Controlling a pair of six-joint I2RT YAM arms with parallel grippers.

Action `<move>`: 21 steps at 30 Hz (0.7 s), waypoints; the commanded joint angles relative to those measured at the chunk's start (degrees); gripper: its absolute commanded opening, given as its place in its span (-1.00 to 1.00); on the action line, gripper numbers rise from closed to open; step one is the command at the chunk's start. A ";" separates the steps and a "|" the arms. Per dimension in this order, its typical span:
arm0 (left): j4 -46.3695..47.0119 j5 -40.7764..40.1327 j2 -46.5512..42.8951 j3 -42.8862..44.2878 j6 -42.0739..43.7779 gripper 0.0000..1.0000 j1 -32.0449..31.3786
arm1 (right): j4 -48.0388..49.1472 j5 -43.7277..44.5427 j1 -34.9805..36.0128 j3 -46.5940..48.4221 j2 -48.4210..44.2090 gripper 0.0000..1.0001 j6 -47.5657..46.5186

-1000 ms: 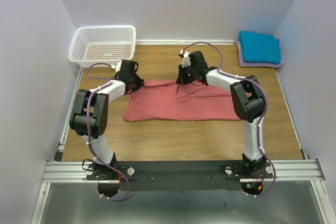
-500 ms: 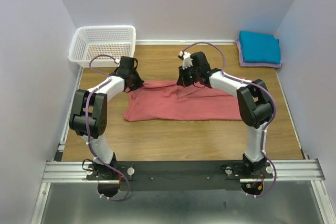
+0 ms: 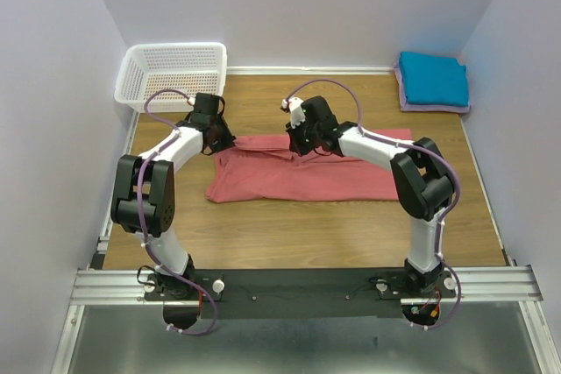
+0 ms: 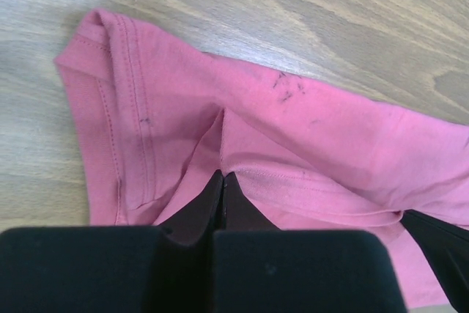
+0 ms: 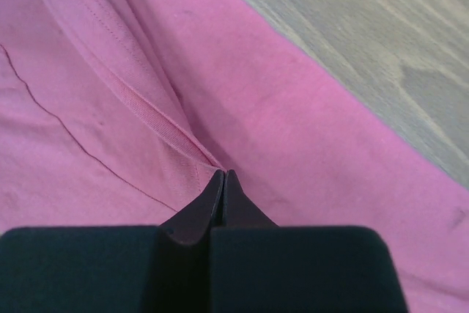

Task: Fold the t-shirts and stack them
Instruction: Fold the tshirt

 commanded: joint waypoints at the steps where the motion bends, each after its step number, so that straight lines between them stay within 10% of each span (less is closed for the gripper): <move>1: -1.42 0.97 -2.36 -0.52 1.73 -1.00 0.70 | -1.44 8.15 1.07 -0.34 -3.23 -0.99 -2.55; 21: -3.00 2.29 4.13 7.47 3.14 -1.00 1.14 | -1.09 26.00 4.77 5.46 1.16 -0.99 -8.61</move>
